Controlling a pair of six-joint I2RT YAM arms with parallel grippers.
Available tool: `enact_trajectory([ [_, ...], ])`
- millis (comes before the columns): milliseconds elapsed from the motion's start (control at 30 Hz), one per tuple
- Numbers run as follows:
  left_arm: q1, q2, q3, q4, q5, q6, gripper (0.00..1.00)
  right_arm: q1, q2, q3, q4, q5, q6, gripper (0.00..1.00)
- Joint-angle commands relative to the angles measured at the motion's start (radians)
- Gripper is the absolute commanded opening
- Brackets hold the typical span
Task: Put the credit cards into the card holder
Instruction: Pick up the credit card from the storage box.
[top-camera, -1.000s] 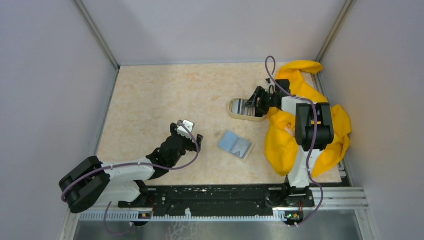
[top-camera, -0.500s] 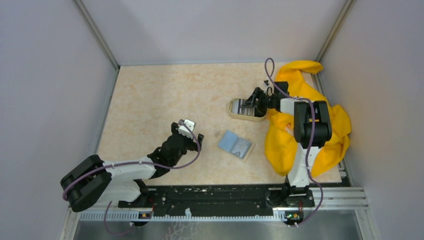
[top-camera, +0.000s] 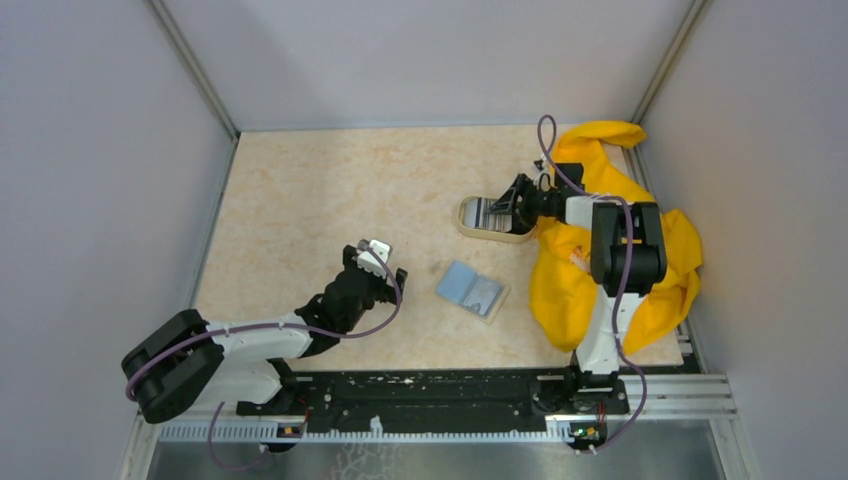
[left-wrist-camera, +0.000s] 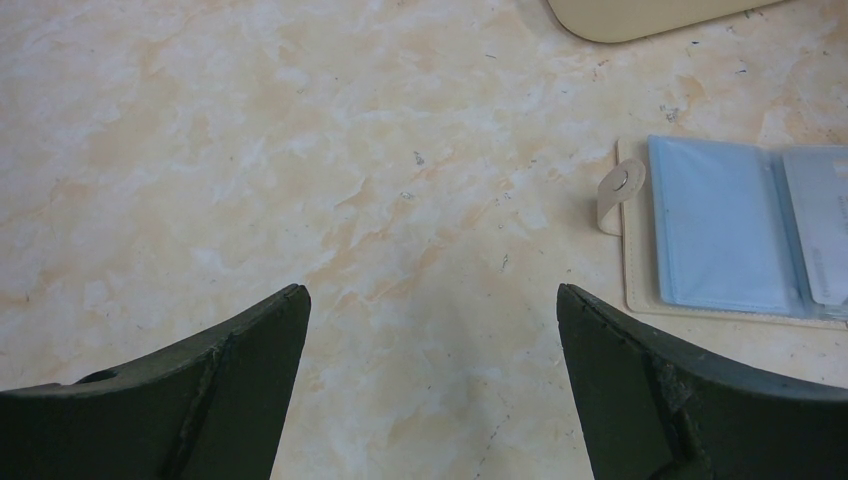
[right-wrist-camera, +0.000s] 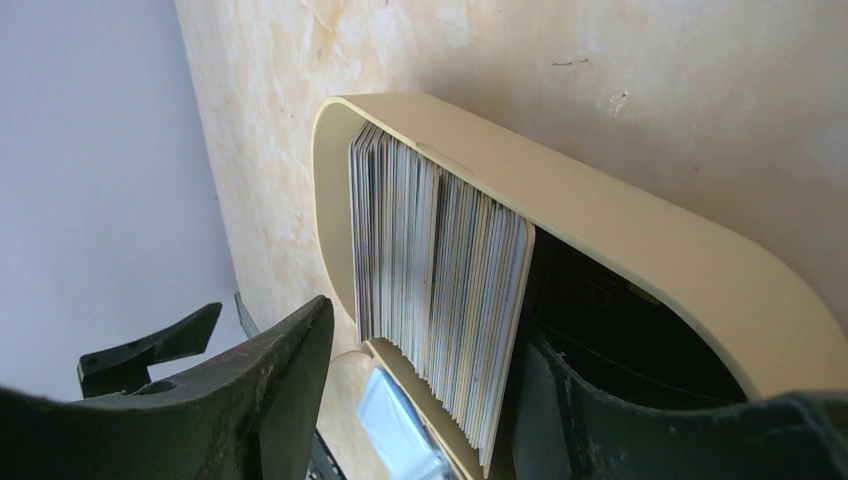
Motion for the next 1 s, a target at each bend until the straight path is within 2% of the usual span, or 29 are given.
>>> enact_trajectory([
  [0,0.002,-0.003,0.021,0.008,0.007,0.009,0.99,-0.011,-0.069,-0.001,0.038,-0.065,0.012,0.59],
  [500,0.002,-0.006,0.018,0.01,0.007,0.01,0.99,-0.062,-0.104,0.01,-0.047,-0.019,-0.042,0.58],
  [967,0.003,-0.002,0.022,0.009,0.007,0.01,0.99,-0.104,-0.122,0.023,-0.122,0.049,-0.086,0.53],
])
